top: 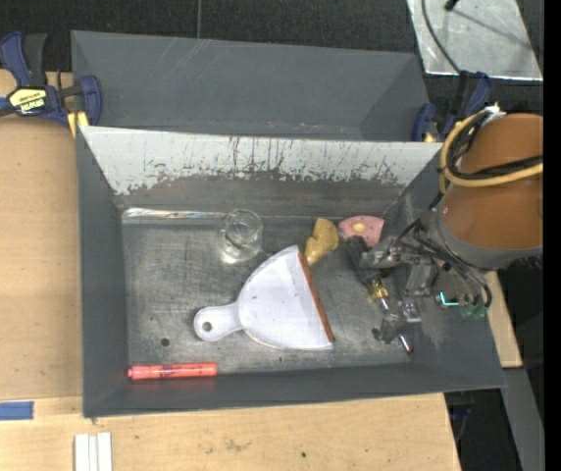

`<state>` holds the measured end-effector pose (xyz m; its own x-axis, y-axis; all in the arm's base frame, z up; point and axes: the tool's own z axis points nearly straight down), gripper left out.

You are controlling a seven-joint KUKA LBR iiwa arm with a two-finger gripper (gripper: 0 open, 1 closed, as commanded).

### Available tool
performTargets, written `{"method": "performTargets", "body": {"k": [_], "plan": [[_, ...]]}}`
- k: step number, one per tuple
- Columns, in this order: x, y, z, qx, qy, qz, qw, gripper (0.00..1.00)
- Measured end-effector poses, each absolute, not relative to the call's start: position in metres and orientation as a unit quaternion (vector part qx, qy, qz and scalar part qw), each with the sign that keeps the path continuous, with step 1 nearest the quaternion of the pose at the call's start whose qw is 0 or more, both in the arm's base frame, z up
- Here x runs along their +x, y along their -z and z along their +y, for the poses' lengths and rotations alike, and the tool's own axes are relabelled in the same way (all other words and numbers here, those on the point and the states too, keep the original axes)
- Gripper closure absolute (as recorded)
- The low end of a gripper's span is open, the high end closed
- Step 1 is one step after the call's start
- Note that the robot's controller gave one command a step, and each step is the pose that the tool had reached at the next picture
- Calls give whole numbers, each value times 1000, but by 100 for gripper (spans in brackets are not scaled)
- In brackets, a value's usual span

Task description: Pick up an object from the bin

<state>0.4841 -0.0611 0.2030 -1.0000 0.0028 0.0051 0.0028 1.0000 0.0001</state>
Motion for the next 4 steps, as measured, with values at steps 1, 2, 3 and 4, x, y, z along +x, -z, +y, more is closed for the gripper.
{"method": "performTargets", "body": {"k": [1,2,3,4], "plan": [[486,-207,-61,0,0,-1000,-1,0],[546,-142,-84,37,-1,-999,-6,0],[561,-125,-101,-51,0,-999,0,0],[572,-131,-118,-128,0,-992,-3,0]]}}
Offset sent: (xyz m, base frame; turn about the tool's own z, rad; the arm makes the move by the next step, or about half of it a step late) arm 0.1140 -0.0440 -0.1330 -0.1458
